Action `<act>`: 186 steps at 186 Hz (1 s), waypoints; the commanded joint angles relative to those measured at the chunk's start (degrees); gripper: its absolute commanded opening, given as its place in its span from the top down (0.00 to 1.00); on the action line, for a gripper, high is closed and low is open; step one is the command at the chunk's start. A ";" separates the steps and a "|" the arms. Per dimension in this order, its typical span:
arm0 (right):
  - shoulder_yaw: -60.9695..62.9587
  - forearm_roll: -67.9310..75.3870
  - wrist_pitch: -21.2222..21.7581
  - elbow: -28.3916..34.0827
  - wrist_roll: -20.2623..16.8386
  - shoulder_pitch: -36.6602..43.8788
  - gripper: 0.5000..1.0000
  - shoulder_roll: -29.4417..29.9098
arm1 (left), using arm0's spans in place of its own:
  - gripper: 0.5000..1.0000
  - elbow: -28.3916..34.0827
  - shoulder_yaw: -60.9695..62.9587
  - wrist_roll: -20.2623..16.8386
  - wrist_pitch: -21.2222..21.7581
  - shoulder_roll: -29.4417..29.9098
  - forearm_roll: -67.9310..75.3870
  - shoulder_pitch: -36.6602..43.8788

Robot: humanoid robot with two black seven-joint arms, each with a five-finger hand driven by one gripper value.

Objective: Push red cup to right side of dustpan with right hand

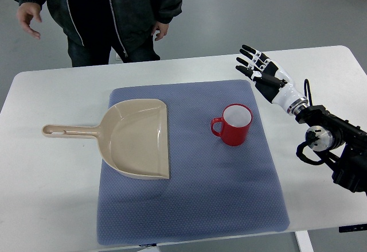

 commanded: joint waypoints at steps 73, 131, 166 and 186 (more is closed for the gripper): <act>-0.52 -0.37 1.06 0.35 0.00 0.17 0.13 -0.62 | 0.00 0.09 0.00 0.00 0.04 0.00 -0.01 0.00; -0.70 -1.25 7.12 7.20 1.67 -2.90 0.13 -6.94 | 0.00 -0.09 0.00 0.00 -0.05 0.00 -0.01 0.00; -0.52 -8.46 8.35 10.02 3.25 -6.15 0.13 -10.11 | 0.00 -0.09 0.00 0.00 -0.14 0.00 0.07 0.00; -0.44 -12.06 8.35 12.04 4.13 -8.35 0.13 -11.34 | 0.00 -0.09 0.00 0.00 -0.23 0.00 -0.01 0.00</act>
